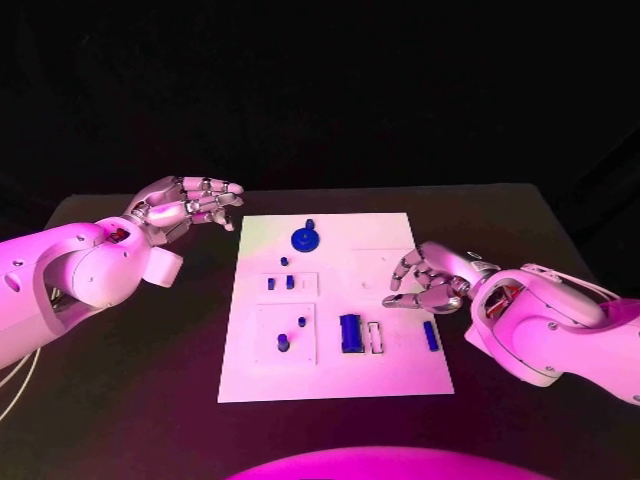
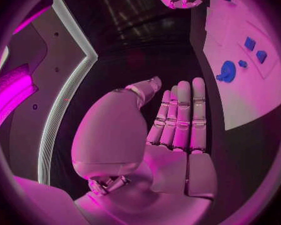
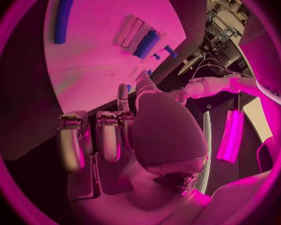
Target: Assemble the parts on the task board
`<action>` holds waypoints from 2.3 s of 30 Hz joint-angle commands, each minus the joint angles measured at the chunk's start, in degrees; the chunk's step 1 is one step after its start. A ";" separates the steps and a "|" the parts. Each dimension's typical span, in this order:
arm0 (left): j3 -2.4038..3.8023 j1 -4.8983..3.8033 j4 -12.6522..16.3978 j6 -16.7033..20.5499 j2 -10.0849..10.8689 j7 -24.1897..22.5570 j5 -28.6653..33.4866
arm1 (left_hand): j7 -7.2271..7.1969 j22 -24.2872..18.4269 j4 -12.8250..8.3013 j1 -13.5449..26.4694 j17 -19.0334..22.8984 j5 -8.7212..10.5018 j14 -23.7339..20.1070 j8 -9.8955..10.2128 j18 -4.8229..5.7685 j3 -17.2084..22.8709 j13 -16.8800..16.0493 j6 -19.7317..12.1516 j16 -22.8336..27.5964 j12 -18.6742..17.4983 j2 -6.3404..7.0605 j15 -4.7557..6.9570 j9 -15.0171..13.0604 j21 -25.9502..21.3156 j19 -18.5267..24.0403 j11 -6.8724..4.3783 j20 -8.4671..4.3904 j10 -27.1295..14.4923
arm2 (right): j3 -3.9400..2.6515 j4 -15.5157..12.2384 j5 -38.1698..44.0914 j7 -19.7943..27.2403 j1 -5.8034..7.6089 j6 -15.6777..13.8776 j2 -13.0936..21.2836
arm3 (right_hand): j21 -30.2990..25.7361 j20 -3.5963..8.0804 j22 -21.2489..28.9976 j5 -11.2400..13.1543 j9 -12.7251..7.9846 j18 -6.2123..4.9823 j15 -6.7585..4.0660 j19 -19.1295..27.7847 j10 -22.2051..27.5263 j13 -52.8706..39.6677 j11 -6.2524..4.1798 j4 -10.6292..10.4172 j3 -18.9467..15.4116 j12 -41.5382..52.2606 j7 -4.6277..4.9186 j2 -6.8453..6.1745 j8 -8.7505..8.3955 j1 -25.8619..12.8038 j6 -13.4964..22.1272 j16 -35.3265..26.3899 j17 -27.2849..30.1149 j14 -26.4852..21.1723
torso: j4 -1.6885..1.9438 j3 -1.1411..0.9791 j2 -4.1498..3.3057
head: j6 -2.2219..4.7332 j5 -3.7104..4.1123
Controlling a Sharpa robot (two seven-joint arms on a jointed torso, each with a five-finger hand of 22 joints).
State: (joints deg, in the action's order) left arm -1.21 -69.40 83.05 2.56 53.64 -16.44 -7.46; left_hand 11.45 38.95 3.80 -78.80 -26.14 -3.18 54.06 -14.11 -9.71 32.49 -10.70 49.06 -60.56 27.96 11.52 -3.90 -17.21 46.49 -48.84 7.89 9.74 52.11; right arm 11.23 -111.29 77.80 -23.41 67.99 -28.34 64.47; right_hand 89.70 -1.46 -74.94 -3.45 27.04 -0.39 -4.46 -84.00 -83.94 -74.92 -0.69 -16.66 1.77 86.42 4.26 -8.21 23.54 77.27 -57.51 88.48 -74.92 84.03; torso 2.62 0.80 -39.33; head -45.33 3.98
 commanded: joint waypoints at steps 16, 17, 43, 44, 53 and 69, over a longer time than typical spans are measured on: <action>0.03 0.01 0.60 -0.25 -0.15 -0.68 0.33 | 0.04 -0.07 0.28 -0.04 0.02 0.07 -0.09 -0.24 -0.79 -0.20 0.09 -0.34 0.33 0.27 -0.41 -0.23 0.08 -0.37 -0.31 0.07 0.03 -0.46 | 0.68 -1.14 4.67 -4.14 -1.68 7.07 8.19 | 0.30 -0.70 -15.06 -0.19 -0.41 0.39 0.73 -6.00 -3.96 -12.40 0.76 -0.14 0.29 -0.60 0.18 -0.66 -0.78 -0.80 -0.17 -0.25 -10.60 5.03 | -0.01 -0.03 -0.02 | -0.11 1.50; 0.03 0.01 0.62 -0.26 -0.14 -0.69 0.33 | 0.04 -0.07 0.28 -0.04 0.02 0.07 -0.09 -0.24 -0.79 -0.20 0.09 -0.34 0.33 0.27 -0.41 -0.23 0.08 -0.37 -0.31 0.07 0.03 -0.46 | 0.70 -1.09 5.15 -4.39 -2.02 7.07 8.26 | 0.30 -0.71 -15.06 -0.20 -0.41 0.39 0.73 -6.00 -3.94 -12.38 0.75 -0.15 0.27 -0.63 0.17 -0.69 -0.78 -0.89 -0.24 -0.26 -10.58 5.02 | 0.01 -0.02 -0.03 | -0.12 1.64; 0.03 0.06 0.59 -0.43 0.22 -0.65 0.34 | 0.04 -0.07 0.28 -0.04 0.02 0.07 -0.09 -0.24 -0.79 -0.20 0.09 -0.34 0.33 0.27 -0.41 -0.23 0.08 -0.37 -0.31 0.07 0.03 -0.46 | 0.79 1.05 7.29 -6.13 -6.21 8.26 4.68 | 0.30 -0.55 -15.06 -0.59 -0.27 0.39 0.31 -6.00 -4.05 -12.49 0.18 0.02 0.85 -0.49 -0.53 -0.51 -0.34 -1.20 -2.04 -0.28 -10.60 5.03 | 0.07 -0.03 -0.09 | -0.43 1.27; 0.03 0.06 0.60 -0.43 0.26 -0.65 0.34 | 0.04 -0.07 0.28 -0.04 0.02 0.07 -0.09 -0.24 -0.79 -0.20 0.09 -0.34 0.33 0.27 -0.41 -0.23 0.08 -0.37 -0.31 0.07 0.03 -0.46 | 0.79 1.22 7.46 -6.24 -6.61 8.58 4.36 | 0.30 -0.49 -15.06 -0.60 -0.26 0.39 0.25 -6.00 -4.03 -12.47 0.11 0.05 1.06 -0.54 -0.61 -0.47 -0.33 -0.79 -2.14 -0.26 -10.63 5.04 | 0.07 -0.04 -0.09 | -0.45 1.24; 0.03 0.06 0.65 -0.41 0.46 -0.58 0.34 | 0.04 -0.07 0.28 -0.04 0.02 0.07 -0.09 -0.24 -0.79 -0.20 0.09 -0.34 0.33 0.27 -0.41 -0.23 0.08 -0.37 -0.31 0.07 0.03 -0.46 | 0.79 1.77 8.53 -6.98 -7.46 10.69 3.21 | 0.30 -0.17 -15.06 -0.79 -0.21 0.39 -0.09 -6.00 -4.08 -12.52 -0.27 0.23 2.29 -0.49 -1.01 -0.31 -0.14 1.74 -2.74 -0.26 -10.68 5.05 | 0.07 -0.03 -0.07 | -0.61 1.10; 0.03 0.06 0.67 -0.34 0.54 -0.54 0.34 | 0.01 -0.30 0.40 -0.26 -0.01 0.07 -0.10 -0.39 -0.79 -0.41 0.12 -0.37 0.33 0.41 -0.40 -0.21 0.17 -0.71 -0.58 0.04 0.00 -0.50 | 0.76 0.78 8.75 -7.56 -7.54 7.21 2.36 | 0.30 0.43 -15.06 -15.93 -0.42 0.39 -0.56 -6.00 -4.14 -12.67 -0.77 1.63 17.94 -0.48 -1.40 -2.16 -0.57 8.13 -3.25 -0.10 -11.24 5.16 | 0.08 0.01 -0.05 | -0.68 0.86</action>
State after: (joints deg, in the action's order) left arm -1.21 -69.35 83.56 2.58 54.25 -16.47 -7.45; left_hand 11.45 38.69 4.12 -78.80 -26.14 -3.18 54.06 -14.11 -9.71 32.17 -10.62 49.06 -60.56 28.17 11.52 -3.90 -17.09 45.98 -48.84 7.89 9.74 52.12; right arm 11.52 -110.87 87.18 -29.66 60.99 -21.60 66.94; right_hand 89.70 -1.44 -74.95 -18.56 26.44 -0.39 -4.74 -84.00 -84.04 -74.90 -1.23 -18.36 15.49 86.07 2.83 -10.71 22.63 85.09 -60.79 88.48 -74.93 84.03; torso 2.69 0.77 -39.40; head -45.97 4.97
